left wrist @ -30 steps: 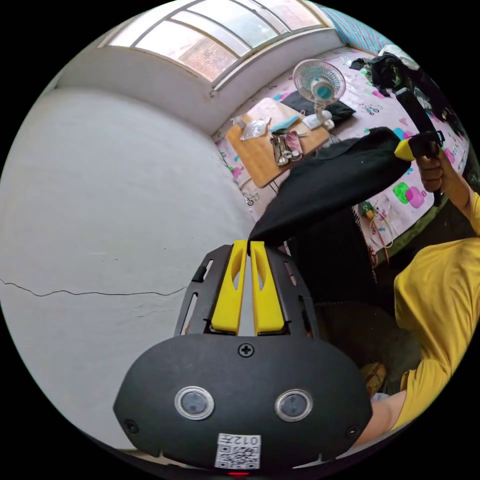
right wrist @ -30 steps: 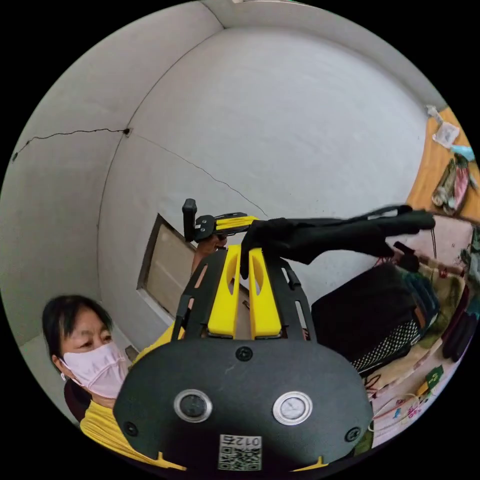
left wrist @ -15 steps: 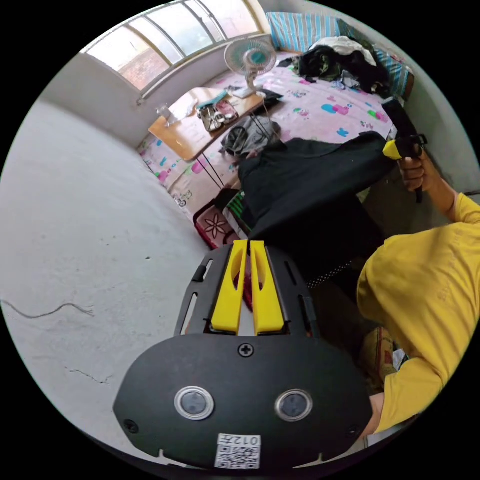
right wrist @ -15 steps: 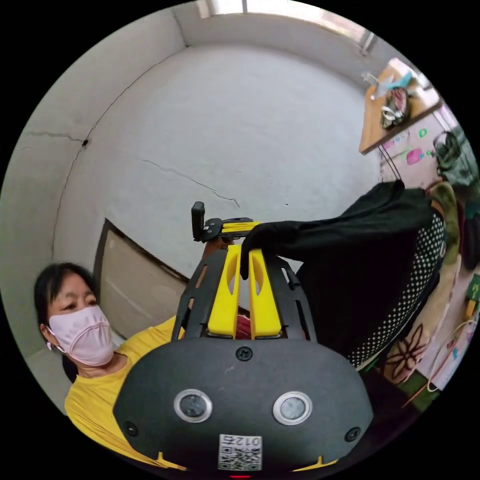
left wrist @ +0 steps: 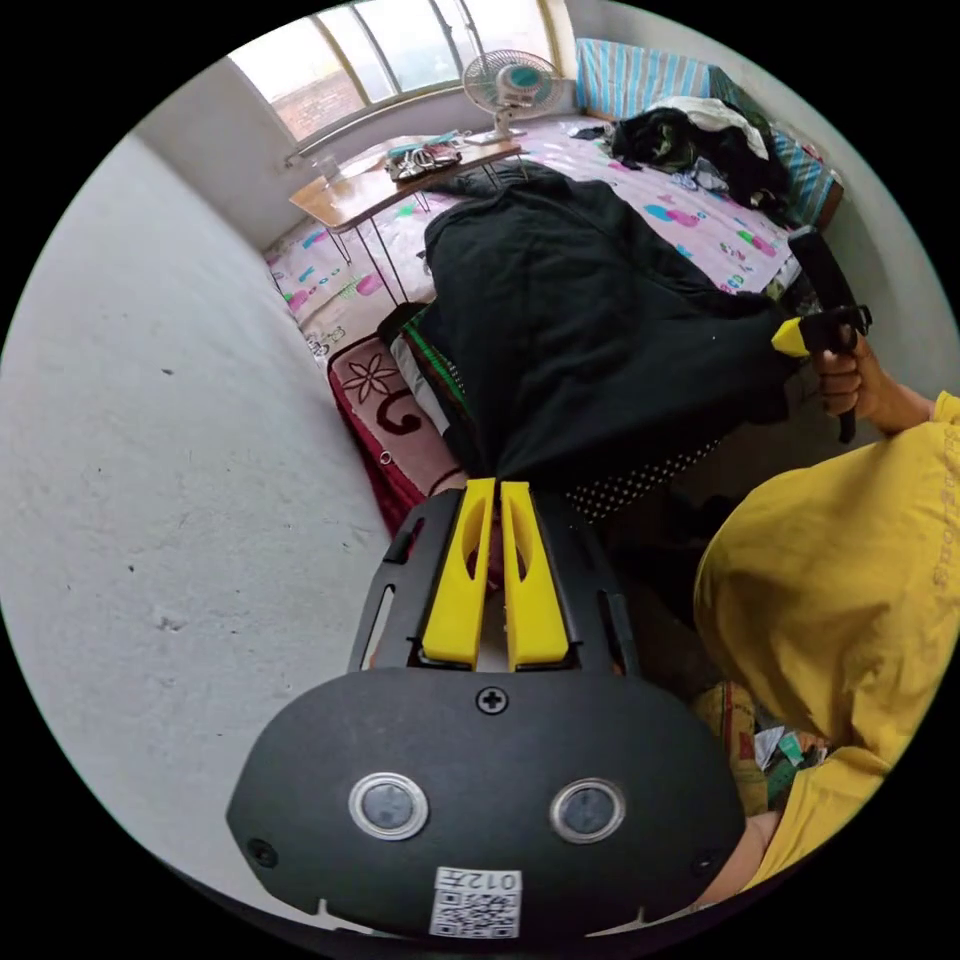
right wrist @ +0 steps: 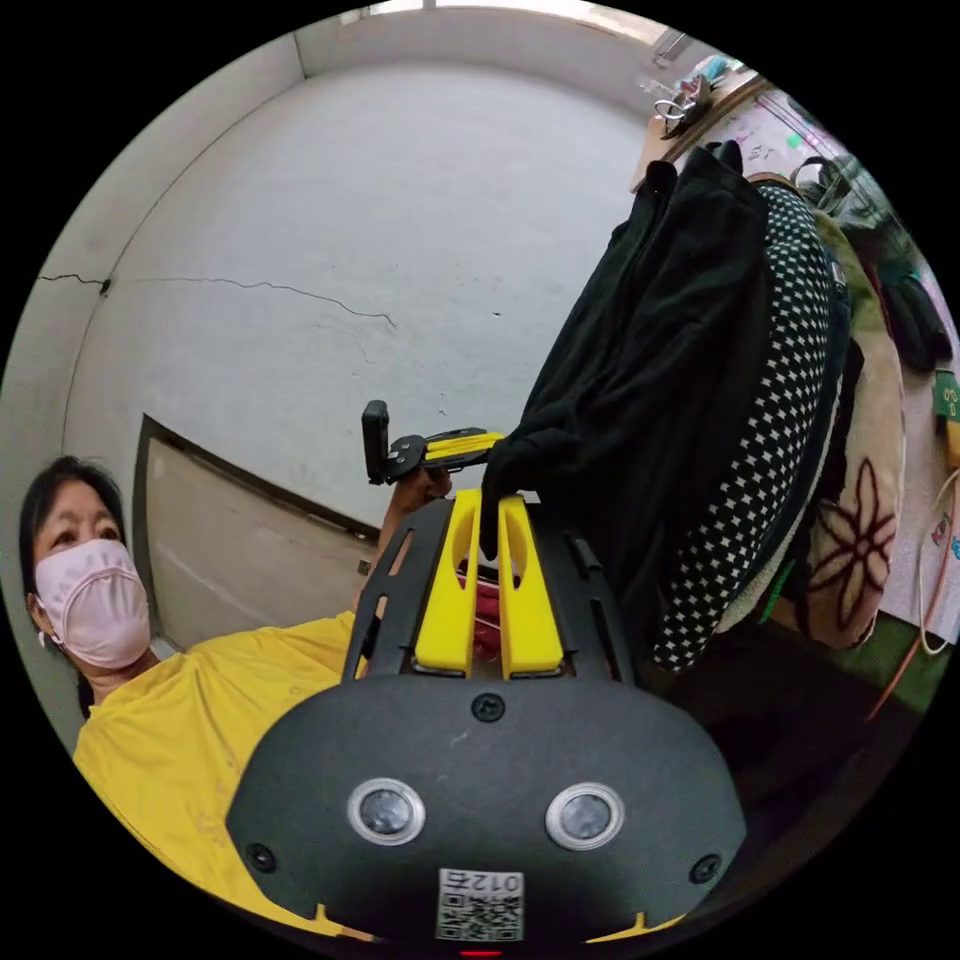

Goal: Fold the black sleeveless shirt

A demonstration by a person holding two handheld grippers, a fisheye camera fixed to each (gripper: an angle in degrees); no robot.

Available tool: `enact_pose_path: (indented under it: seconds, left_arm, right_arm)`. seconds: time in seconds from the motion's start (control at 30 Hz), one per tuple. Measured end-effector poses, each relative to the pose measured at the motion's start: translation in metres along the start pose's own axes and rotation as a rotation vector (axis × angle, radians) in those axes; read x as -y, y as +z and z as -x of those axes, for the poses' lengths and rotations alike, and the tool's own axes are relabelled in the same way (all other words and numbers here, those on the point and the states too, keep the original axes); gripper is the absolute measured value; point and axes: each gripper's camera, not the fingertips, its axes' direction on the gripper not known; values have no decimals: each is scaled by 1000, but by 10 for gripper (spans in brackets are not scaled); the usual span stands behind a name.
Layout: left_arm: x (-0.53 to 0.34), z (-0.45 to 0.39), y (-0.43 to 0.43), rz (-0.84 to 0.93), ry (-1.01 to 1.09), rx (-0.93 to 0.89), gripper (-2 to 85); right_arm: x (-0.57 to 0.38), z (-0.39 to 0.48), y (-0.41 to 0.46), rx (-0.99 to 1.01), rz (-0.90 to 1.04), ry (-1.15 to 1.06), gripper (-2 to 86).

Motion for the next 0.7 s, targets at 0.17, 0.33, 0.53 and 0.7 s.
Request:
enact_pose_path:
  seconds: [0.17,0.33,0.53,0.7]
  left_arm:
    - [-28,4,12,-85,23,93,0]
    - [-59,6,28,-129,-28,176,0]
    - [-79,11,-8,-352,-126,192,1]
    - [-13,25,38,-212,-133,100,3]
  right_arm:
    - [-33,-5,-4,-2,-9,28,19]
    - [-66,-1,-32,-51,-29,77,13]
    - [-37,88,-39,-180,-55,-206,8]
    - [-9,96,12,-150,103,-189,4]
